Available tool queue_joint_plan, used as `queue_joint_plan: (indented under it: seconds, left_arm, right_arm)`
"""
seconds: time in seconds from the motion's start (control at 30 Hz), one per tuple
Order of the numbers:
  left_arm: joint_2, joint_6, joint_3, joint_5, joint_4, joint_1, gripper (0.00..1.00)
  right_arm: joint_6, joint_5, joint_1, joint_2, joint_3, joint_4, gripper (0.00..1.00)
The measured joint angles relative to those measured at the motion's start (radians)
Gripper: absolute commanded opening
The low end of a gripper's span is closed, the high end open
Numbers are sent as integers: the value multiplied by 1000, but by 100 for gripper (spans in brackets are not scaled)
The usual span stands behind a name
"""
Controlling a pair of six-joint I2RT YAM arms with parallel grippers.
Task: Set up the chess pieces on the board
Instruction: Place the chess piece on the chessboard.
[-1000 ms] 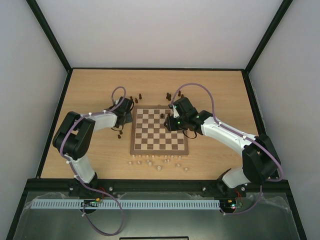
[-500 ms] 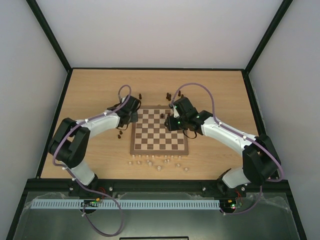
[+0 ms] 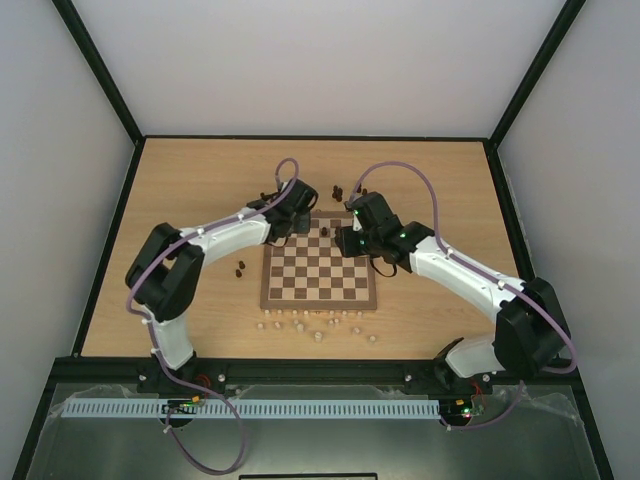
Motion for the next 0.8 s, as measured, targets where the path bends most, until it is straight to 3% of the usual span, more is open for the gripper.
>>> queue_joint_plan:
  seconds: [0.8]
  left_arm:
    - [194, 11, 138, 49, -7, -75, 12]
  right_arm:
    - [1, 39, 0, -24, 0, -4, 37]
